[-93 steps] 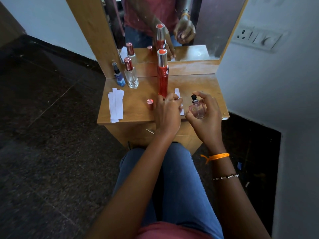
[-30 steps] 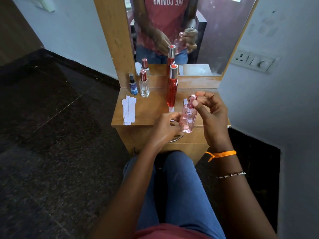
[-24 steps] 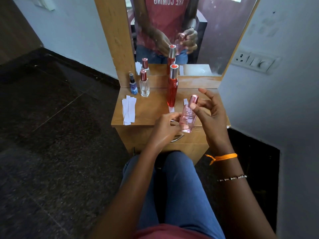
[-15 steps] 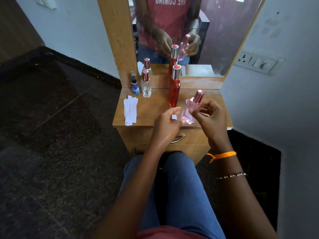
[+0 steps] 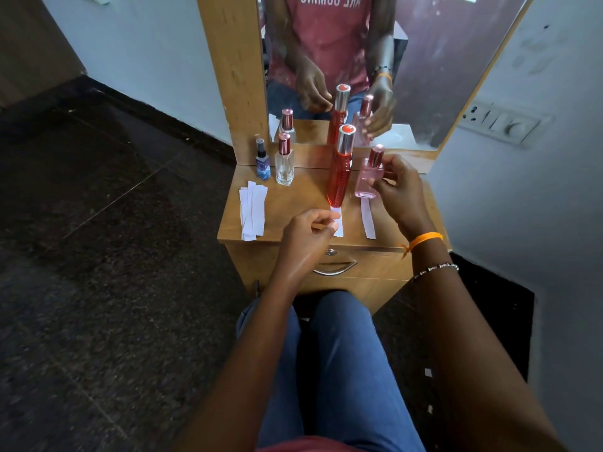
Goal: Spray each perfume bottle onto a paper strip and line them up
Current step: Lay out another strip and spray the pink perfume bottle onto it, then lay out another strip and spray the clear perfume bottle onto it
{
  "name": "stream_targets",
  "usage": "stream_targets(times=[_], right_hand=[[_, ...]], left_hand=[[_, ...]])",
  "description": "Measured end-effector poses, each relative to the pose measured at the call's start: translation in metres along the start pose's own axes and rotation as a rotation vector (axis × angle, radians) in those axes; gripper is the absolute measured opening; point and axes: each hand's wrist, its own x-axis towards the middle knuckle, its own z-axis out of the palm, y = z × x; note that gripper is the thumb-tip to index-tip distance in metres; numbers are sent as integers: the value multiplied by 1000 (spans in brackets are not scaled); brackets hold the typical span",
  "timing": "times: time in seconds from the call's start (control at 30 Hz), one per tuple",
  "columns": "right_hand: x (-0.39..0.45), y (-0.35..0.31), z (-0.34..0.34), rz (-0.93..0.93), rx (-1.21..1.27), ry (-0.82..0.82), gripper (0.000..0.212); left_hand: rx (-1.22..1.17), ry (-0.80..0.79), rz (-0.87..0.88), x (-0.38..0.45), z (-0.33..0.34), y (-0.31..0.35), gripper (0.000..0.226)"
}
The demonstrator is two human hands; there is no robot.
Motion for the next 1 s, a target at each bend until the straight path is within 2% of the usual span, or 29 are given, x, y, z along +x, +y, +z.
stream_targets(times=[0.17, 0.33, 0.4, 0.47, 0.5, 0.57, 0.67, 0.77, 0.83, 1.0], right_hand=[[2, 6, -1, 20, 3, -38, 29], [1, 8, -4, 55, -5, -74, 41], [-10, 7, -2, 60, 4, 77, 43], [-31, 2, 7, 39, 0, 305, 31], [-42, -1, 14, 32, 3, 361, 23], [-63, -9, 33, 38, 34, 290, 15], [-76, -22, 67, 81, 94, 26, 16], [-69, -36, 99, 108, 38, -149, 14], [-64, -43, 117, 119, -18, -193, 14], [-51, -51, 147, 145, -64, -169, 13]], left_hand=[[19, -14, -10, 1, 0, -3, 21], [38, -35, -5, 2, 0, -4, 21], [53, -26, 1, 3, -3, -4, 21], [83, 14, 8, 4, -12, -5, 21], [99, 47, 12, 6, -19, -6, 21], [126, 132, 11, 9, -34, -9, 25], [214, 305, -23, 11, -56, -18, 32], [269, 420, -99, 10, -69, -31, 33], [294, 427, -131, 8, -73, -39, 32], [344, 403, -96, 6, -75, -42, 32]])
